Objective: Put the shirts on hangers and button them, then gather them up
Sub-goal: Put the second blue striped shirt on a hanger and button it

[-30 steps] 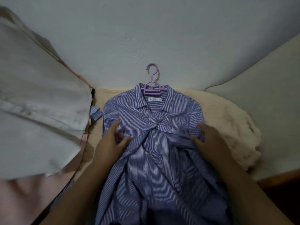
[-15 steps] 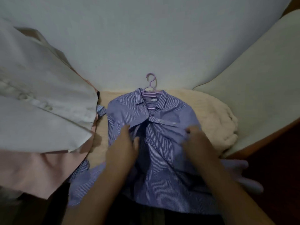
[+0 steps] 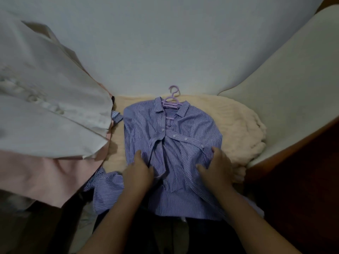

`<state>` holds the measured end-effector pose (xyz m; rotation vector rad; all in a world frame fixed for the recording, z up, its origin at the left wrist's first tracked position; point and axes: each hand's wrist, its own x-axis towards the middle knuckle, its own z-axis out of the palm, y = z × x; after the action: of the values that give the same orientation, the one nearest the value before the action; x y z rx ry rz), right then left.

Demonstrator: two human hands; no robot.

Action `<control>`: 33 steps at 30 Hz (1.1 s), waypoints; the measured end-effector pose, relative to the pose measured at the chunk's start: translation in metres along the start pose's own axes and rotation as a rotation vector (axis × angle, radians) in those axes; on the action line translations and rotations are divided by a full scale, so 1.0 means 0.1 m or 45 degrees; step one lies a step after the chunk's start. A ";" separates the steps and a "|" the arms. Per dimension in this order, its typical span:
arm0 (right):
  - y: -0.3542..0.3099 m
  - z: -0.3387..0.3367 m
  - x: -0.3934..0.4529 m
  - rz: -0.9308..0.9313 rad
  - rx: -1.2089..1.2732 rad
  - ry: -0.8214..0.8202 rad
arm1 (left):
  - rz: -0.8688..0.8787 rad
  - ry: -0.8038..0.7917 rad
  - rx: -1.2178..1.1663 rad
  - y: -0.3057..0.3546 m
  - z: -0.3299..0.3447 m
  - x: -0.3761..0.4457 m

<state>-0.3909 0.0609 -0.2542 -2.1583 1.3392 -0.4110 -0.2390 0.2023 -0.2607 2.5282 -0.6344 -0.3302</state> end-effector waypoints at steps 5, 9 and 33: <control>-0.17 -0.08 -0.02 -0.207 0.289 -0.058 | 0.206 0.017 -0.266 0.15 -0.13 -0.12; -0.26 0.17 -0.21 -0.241 0.240 -0.382 | 0.231 -0.282 -0.109 0.21 0.02 -0.36; -0.50 0.98 0.84 -0.011 0.382 -0.176 | -0.083 -0.075 -0.506 0.29 0.70 0.83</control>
<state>-0.2652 0.0330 -0.3044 -1.9082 1.1148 -0.4282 -0.2024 0.1098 -0.3135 2.1669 -0.4554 -0.5022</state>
